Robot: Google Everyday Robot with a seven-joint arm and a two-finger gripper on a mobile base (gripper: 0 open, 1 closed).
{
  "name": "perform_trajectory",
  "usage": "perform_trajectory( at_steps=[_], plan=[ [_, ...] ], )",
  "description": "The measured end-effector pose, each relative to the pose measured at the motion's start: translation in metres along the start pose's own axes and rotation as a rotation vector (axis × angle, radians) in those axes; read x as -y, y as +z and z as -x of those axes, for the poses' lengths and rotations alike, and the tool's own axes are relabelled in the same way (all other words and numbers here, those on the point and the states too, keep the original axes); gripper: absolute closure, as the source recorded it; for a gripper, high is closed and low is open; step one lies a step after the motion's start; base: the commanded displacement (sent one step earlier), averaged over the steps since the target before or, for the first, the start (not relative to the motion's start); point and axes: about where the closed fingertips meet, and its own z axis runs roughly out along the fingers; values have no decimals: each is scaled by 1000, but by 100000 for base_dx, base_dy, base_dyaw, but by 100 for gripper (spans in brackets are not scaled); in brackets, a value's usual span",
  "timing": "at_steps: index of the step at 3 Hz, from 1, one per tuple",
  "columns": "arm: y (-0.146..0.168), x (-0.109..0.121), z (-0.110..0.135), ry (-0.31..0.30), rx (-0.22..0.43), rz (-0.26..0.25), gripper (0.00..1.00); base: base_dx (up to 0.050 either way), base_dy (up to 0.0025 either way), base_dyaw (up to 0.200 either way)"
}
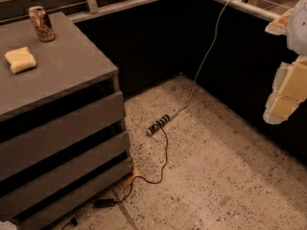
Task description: Knock blue plastic bottle over
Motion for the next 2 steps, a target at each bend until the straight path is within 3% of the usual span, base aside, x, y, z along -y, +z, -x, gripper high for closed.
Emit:
perform_trajectory(
  at_steps=[1,2],
  plan=[
    [0,0,0,0,0,0,0,3188,245,15413],
    [0,0,0,0,0,0,0,0,0,19608]
  ],
)
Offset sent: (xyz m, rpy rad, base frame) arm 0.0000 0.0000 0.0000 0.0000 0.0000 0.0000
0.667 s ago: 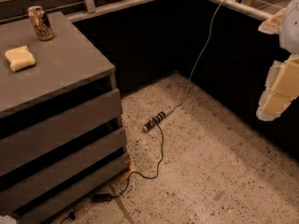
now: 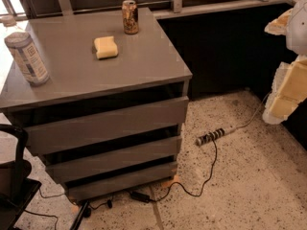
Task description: Knock blue plastic bottle over
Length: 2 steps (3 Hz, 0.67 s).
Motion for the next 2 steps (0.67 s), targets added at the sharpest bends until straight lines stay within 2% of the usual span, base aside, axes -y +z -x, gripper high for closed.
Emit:
perform_trajectory(
  at_steps=[2],
  plan=[
    [0,0,0,0,0,0,0,2861,233,16285]
  ],
)
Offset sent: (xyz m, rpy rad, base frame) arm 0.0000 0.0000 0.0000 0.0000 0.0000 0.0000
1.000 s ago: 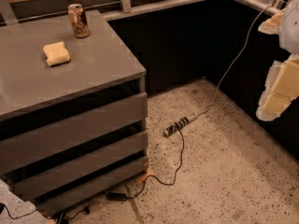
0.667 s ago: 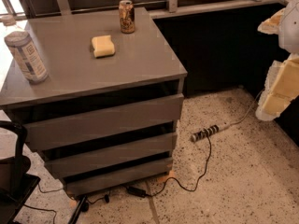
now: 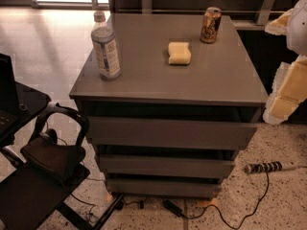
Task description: Knock blue plastic bottle over
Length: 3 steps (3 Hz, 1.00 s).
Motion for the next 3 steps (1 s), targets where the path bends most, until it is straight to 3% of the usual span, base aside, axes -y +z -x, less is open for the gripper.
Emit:
perform_trajectory(
  at_steps=[1,2,3],
  plan=[
    [0,0,0,0,0,0,0,3276,-237,-15180],
    [0,0,0,0,0,0,0,3589,248,13810],
    [0,0,0,0,0,0,0,3789,-247,-12996]
  ],
)
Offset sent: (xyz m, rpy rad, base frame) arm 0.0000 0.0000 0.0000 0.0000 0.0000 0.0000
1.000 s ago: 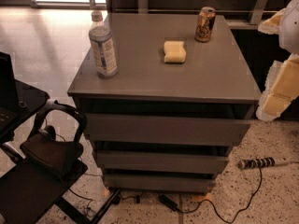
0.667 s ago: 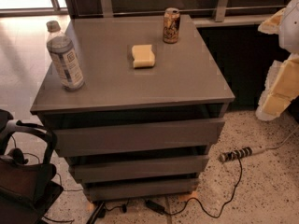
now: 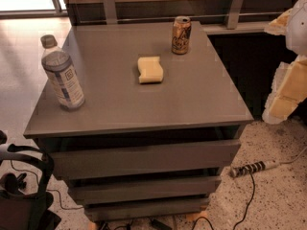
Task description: Knock blue plastic bottle over
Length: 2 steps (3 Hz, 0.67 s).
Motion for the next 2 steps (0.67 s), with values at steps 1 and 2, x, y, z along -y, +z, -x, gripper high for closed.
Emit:
perform_trajectory(
  at_steps=[1,2],
  plan=[
    [0,0,0,0,0,-1,0,4952,-1,25],
    [0,0,0,0,0,-1,0,0,0,0]
  ],
)
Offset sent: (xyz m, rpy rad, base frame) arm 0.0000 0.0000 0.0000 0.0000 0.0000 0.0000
